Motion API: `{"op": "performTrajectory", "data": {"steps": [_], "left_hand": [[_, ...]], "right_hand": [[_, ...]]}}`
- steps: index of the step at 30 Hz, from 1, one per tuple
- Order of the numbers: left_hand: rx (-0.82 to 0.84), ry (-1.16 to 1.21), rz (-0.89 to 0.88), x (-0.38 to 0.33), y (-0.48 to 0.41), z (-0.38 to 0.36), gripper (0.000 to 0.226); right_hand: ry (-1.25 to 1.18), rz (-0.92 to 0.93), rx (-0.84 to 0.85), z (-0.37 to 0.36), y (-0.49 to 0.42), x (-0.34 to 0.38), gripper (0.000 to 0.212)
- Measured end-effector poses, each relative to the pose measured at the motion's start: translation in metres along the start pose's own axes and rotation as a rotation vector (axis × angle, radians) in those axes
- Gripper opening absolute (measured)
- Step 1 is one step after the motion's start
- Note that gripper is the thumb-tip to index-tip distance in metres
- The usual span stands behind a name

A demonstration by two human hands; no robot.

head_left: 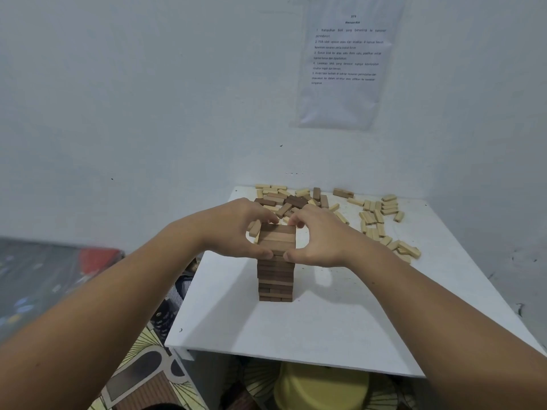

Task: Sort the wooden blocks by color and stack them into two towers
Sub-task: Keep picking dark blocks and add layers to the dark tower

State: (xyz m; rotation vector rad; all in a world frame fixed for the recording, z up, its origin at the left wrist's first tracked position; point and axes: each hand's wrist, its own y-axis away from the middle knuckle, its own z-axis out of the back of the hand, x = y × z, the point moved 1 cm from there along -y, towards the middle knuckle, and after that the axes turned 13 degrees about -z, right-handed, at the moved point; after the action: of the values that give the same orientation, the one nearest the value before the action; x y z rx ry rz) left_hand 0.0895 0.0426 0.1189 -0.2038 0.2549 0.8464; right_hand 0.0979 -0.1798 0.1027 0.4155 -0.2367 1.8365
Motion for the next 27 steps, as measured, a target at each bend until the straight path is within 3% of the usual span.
{"op": "performTrajectory", "data": {"steps": [9,17,27], "left_hand": [[0.003,0.013,-0.024,0.0,-0.0011,-0.0017,0.073],[0.029,0.028,-0.016,0.0005,-0.0012,-0.0026,0.082],[0.032,0.03,0.001,-0.0021,0.0014,-0.0036,0.077]], "right_hand": [[0.01,-0.009,0.012,-0.0017,0.0002,-0.0029,0.061],[0.038,-0.023,0.029,-0.0031,-0.0001,-0.0017,0.087],[0.06,0.018,0.019,-0.0045,-0.0011,0.0014,0.067]]}}
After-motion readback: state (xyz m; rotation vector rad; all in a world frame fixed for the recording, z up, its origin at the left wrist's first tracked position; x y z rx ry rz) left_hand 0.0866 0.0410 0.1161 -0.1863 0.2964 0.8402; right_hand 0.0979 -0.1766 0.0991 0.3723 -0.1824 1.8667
